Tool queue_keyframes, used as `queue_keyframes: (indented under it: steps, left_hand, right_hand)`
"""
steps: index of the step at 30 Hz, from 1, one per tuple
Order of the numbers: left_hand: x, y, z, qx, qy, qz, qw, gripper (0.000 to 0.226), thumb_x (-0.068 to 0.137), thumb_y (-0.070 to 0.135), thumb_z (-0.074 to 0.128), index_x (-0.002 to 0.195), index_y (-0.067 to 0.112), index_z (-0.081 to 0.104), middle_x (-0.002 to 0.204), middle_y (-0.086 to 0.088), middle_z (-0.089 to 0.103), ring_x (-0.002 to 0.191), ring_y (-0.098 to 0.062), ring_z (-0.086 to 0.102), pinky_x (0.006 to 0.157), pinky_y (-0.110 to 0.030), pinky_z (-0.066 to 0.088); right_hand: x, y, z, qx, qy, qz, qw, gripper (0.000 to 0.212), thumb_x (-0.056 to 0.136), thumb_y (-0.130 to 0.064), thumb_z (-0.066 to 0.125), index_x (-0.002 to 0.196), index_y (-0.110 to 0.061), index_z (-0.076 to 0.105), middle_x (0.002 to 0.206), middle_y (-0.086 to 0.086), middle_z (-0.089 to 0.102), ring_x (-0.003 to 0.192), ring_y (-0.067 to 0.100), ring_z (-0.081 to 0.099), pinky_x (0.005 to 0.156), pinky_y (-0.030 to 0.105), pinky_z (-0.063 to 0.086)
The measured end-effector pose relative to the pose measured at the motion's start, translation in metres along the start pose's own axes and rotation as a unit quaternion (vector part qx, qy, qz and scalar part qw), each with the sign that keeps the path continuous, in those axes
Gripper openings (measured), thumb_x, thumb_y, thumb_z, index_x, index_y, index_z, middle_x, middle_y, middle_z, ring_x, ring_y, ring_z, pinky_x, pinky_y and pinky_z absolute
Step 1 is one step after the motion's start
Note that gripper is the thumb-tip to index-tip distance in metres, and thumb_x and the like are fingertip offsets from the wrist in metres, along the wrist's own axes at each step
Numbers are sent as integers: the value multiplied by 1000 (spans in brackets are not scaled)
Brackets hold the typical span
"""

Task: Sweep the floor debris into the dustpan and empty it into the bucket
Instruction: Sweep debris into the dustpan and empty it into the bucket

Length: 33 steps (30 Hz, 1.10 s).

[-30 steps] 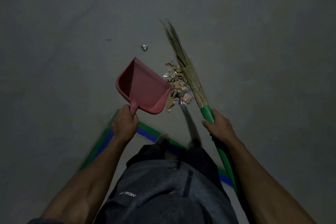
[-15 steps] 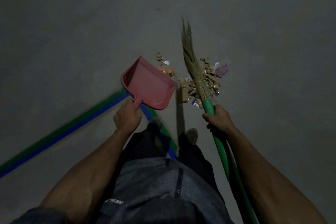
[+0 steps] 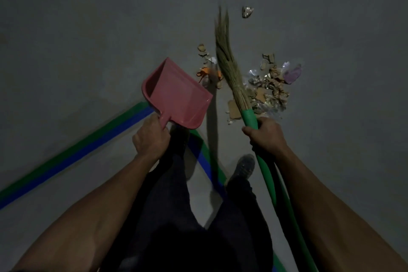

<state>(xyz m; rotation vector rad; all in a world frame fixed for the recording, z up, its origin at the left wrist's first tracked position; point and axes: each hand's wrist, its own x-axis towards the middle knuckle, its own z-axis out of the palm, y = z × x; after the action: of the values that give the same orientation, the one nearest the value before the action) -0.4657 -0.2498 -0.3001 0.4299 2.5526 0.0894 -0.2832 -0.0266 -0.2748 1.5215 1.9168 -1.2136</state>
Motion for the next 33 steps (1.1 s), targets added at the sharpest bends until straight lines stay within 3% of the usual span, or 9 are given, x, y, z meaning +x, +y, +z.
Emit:
queue_keyframes:
  steps: [3, 8, 13, 18, 21, 25, 29, 33]
  left_hand:
    - [51, -19, 19, 26, -15, 1, 1000, 15, 89, 18, 52, 100, 8, 51, 96, -12, 57, 74, -25, 50, 60, -33, 34]
    - [124, -45, 63, 71, -10, -5, 997, 14, 92, 15, 51, 102, 5, 51, 100, -16, 57, 85, -32, 58, 62, -34, 35]
    - [177, -63, 102, 88, -18, 5, 996, 16, 94, 16, 50, 104, 4, 52, 103, -18, 58, 89, -34, 59, 66, -37, 40]
    - [210, -74, 125, 94, -30, 10, 995, 16, 93, 15, 52, 105, 4, 51, 105, -19, 56, 90, -34, 58, 74, -41, 46]
    - [220, -75, 130, 94, -33, 16, 995, 17, 94, 15, 51, 106, 3, 51, 105, -20, 57, 91, -35, 58, 74, -41, 46]
    - [224, -72, 127, 84, -46, 28, 995, 18, 94, 16, 50, 107, 3, 50, 106, -20, 56, 90, -35, 58, 76, -43, 49]
    - [223, -63, 122, 83, -51, 43, 994, 19, 94, 14, 50, 108, 1, 50, 108, -22, 56, 93, -37, 58, 76, -42, 45]
    - [221, -51, 117, 88, -47, 47, 994, 20, 94, 15, 50, 110, 2, 49, 110, -20, 55, 96, -35, 57, 77, -40, 42]
  right_hand:
    - [42, -20, 39, 21, -3, 4, 1000, 20, 86, -29, 66, 90, -10, 63, 70, 14, 68, 57, 29, 68, 58, 46, 60]
    - [116, -48, 116, 69, -3, -8, 998, 16, 87, -29, 65, 80, -18, 56, 66, 10, 66, 53, 25, 68, 47, 47, 58]
    - [171, -68, 187, 97, -34, -4, 995, 30, 85, -37, 64, 97, -10, 60, 86, 16, 67, 73, 34, 70, 66, 53, 59]
    - [198, -55, 233, 170, -49, 52, 983, 25, 80, -36, 65, 84, -12, 59, 86, 17, 68, 74, 36, 70, 69, 55, 59]
    - [201, -29, 240, 260, -33, 124, 957, 22, 83, -27, 66, 86, -7, 58, 76, 21, 66, 64, 37, 69, 63, 57, 59]
    - [197, 8, 229, 301, 3, 146, 943, 18, 87, -23, 67, 88, -6, 61, 52, 8, 63, 49, 32, 65, 48, 39, 55]
    - [191, 33, 206, 333, 39, 168, 927, 20, 89, -22, 67, 93, -4, 61, 61, 12, 60, 49, 28, 64, 49, 33, 51]
    - [175, 42, 188, 308, 87, 141, 937, 19, 90, -25, 66, 93, -6, 62, 57, 9, 60, 47, 27, 64, 47, 30, 50]
